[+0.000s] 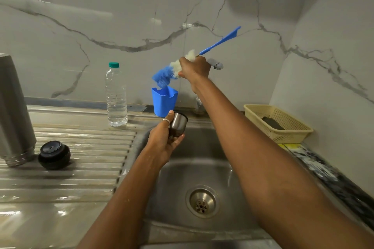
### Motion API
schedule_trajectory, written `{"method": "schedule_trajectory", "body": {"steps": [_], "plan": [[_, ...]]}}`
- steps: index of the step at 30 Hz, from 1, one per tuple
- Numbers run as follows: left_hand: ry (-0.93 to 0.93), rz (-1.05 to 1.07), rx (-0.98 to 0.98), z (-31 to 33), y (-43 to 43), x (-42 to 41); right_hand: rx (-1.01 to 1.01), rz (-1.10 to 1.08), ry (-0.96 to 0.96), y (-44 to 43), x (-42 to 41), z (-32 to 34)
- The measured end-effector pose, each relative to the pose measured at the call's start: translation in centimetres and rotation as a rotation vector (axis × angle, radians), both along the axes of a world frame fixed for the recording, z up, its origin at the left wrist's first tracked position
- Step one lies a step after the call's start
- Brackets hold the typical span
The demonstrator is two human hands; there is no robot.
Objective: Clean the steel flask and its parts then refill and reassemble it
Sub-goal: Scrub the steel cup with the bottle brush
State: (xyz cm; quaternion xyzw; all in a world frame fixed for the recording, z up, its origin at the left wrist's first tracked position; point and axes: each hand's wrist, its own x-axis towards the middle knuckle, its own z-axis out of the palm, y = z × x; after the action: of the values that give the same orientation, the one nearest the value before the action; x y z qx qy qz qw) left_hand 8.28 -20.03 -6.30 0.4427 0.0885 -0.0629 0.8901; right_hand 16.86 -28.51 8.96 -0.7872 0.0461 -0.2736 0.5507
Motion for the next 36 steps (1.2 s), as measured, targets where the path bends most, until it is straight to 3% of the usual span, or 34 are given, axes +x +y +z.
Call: {"method": "schedule_trajectory", "body": {"steps": [9, 16, 20, 25, 32, 36], "plan": [[0.019, 0.010, -0.010, -0.2, 0.0, 0.2, -0.025, -0.027, -0.056, -0.2, -1.6, -0.6], [0.068, 0.055, 0.030, -0.1, 0.2, -0.1, 0.158, 0.002, -0.184, -3.7, -9.5, -2.4], [0.106, -0.011, 0.058, 0.2, 0.2, -0.8, 0.243, 0.038, -0.145, -6.7, -14.9, -5.1], [0.109, -0.035, 0.069, 0.9, 0.8, -1.2, 0.480, 0.076, -0.082, -9.9, -16.0, -7.0], [0.053, -0.031, 0.160, 0.8, 1.4, -0.5, 0.392, 0.171, -0.031, -9.6, -16.3, -8.1], [-0.004, -0.056, 0.216, 0.5, 1.3, -0.8, 0.219, 0.388, -0.028, -9.1, -16.5, -9.1]]}}
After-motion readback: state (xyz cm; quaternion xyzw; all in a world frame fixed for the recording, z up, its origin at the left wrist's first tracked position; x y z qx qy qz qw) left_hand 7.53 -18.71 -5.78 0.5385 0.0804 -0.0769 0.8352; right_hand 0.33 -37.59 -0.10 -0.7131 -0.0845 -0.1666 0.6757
